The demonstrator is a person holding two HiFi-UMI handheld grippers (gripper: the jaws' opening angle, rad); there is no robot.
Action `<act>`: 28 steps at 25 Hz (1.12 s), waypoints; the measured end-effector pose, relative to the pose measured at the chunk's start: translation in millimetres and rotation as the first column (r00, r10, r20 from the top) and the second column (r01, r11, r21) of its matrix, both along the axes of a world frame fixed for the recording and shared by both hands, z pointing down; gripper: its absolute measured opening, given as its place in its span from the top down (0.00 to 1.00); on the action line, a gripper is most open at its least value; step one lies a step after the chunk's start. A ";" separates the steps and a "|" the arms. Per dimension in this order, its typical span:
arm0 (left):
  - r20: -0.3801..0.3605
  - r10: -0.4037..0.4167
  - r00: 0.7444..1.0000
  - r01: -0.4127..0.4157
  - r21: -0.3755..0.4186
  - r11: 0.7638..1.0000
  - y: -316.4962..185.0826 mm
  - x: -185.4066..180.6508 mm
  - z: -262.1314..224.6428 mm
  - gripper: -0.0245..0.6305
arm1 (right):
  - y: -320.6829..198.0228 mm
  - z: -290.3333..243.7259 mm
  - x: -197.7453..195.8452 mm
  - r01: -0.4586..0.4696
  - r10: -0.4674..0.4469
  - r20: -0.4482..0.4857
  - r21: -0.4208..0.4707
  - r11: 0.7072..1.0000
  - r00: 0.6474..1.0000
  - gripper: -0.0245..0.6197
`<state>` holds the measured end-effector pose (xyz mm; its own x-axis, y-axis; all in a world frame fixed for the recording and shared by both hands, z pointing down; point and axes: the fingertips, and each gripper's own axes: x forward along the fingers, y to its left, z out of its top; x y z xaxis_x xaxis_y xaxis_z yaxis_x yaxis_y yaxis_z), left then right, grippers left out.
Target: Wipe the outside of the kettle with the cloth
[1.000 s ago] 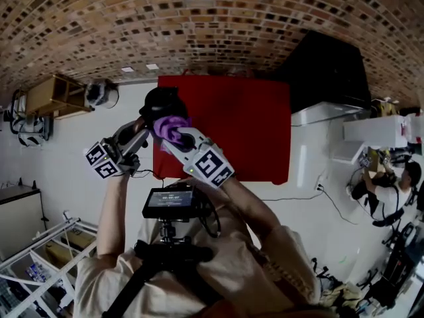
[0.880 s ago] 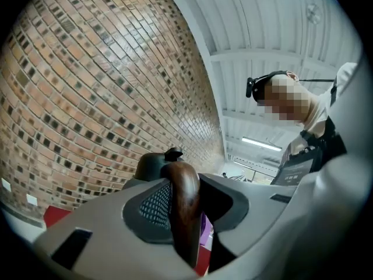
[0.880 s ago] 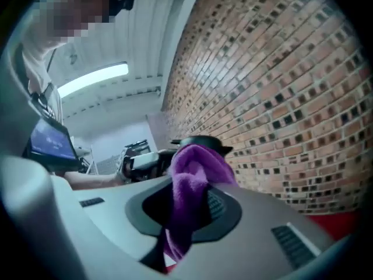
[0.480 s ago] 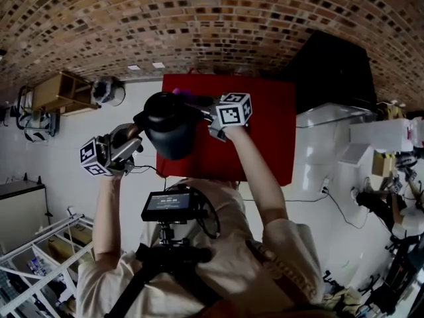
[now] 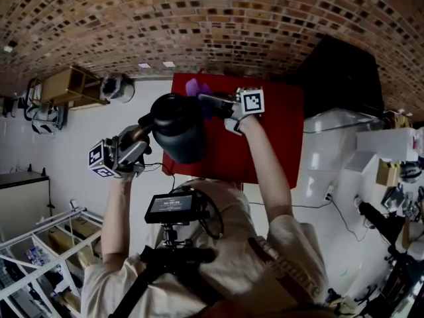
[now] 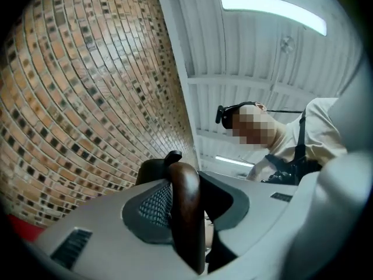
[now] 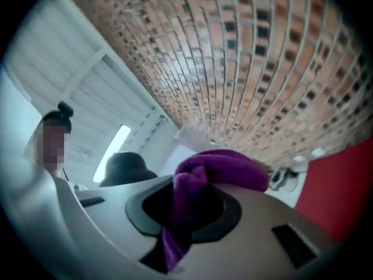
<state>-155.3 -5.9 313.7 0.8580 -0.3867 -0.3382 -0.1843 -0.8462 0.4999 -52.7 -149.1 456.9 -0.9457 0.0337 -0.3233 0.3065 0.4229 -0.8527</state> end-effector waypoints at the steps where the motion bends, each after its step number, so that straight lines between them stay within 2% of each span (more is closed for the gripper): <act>1: 0.001 -0.047 0.999 0.047 -0.016 0.999 -4.1 -9.2 1.8 0.78 | 2.3 -2.1 18.2 -0.078 0.083 -0.059 0.083 0.993 0.995 0.84; 3: 0.022 -0.141 0.990 0.142 -0.042 0.989 -13.1 -25.9 7.6 0.78 | 21.5 -24.1 43.8 -0.163 0.197 -0.107 0.264 0.951 0.975 0.84; 6: 0.099 -0.267 0.959 0.274 -0.064 0.960 -29.5 -41.9 19.5 0.77 | 75.6 -70.8 33.2 -0.150 0.220 -0.091 0.485 0.862 0.971 0.84; 9: 0.134 -0.317 0.939 0.332 -0.107 0.937 -41.1 -45.8 37.6 0.77 | 132.2 -85.8 -28.0 -0.036 0.166 -0.158 0.611 0.790 0.974 0.84; 11: 0.130 -0.315 0.940 0.331 -0.121 0.936 -44.2 -41.9 42.9 0.77 | 157.8 -75.6 -70.1 0.055 0.147 -0.243 0.665 0.745 0.959 0.84; 13: 0.130 -0.296 0.946 0.310 -0.107 0.945 -42.4 -34.6 40.5 0.77 | 171.6 -60.1 -86.4 0.122 0.152 -0.316 0.701 0.703 0.936 0.84; 14: 0.136 -0.280 0.950 0.294 -0.093 0.951 -39.1 -31.0 38.0 0.77 | 171.6 -54.3 -81.1 0.126 0.161 -0.330 0.699 0.704 0.930 0.84; 18: 0.100 -0.209 0.973 0.216 -0.067 0.974 -23.4 -31.3 25.5 0.77 | 134.5 -59.8 -26.0 -0.034 0.220 -0.232 0.612 0.790 0.947 0.85; 23: 0.018 -0.160 0.987 0.161 -0.029 0.987 -8.8 -37.3 7.2 0.76 | 79.8 -55.1 5.4 -0.190 0.307 -0.178 0.478 0.857 0.935 0.85; 26: -0.019 -0.087 0.996 0.087 0.004 0.996 6.1 -33.3 -6.4 0.76 | 54.2 -37.7 -0.5 -0.199 0.278 -0.159 0.389 0.899 0.947 0.85; 28: -0.057 -0.031 0.998 0.032 0.017 0.999 13.2 -24.3 -15.0 0.77 | 40.3 -25.1 -17.4 -0.159 0.201 -0.128 0.277 0.948 0.971 0.85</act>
